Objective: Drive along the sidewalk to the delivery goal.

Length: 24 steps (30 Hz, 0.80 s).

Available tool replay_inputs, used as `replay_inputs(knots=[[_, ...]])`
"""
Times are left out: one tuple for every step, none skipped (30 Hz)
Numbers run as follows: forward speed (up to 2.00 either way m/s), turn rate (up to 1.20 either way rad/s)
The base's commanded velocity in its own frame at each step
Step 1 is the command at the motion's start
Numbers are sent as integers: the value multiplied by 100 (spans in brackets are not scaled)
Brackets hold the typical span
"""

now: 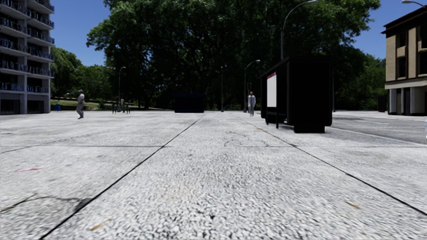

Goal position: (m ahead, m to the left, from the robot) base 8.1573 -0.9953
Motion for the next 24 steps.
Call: replay_inputs(knots=[[199,-9],[199,0],[199,0],[199,0],[199,0],[199,0],[199,0],[199,0],[199,0],[199,0],[199,0],[199,0],[199,0],[199,0],[199,0],[199,0],[199,0],[199,0],[199,0],[199,0],[199,0],[199,0],[199,0],[199,0]])
